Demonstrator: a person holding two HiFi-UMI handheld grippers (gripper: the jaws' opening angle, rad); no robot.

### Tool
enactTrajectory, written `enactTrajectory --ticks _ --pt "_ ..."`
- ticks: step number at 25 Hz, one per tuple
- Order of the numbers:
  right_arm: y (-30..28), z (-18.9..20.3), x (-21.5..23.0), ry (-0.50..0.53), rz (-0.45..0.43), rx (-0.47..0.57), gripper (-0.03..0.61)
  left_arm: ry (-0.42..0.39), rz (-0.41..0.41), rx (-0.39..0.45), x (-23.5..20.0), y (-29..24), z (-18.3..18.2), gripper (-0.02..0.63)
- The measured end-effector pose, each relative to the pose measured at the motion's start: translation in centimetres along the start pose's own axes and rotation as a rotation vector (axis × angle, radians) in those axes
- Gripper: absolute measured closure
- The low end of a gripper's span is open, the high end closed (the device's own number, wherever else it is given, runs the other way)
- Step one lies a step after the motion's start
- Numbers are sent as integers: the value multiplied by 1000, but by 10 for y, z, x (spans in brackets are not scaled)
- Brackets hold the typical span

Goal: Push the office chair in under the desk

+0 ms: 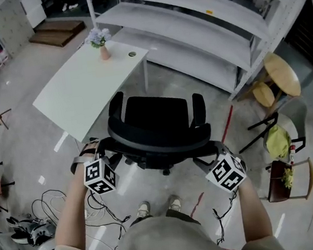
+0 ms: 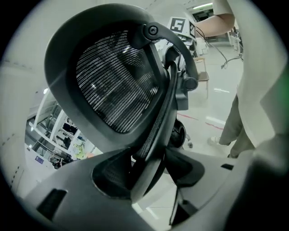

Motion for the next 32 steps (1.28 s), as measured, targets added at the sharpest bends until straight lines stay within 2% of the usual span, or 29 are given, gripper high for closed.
enactTrajectory --ticks 21,32 --pt "11 30 63 171 -104 49 354 173 -53 -98 25 -5 -60 367" --pt "16 42 102 246 -152 69 344 206 -103 -152 40 -9 -97 376"
Point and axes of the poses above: the fingertips, and each gripper's own axes: y backward along the fingers, x to its right, z out of its underside, the point moved 7 cm from there along y, backward along the fingers, and after that the axes turned 8 degrees about -y, right-handed, at the moved point
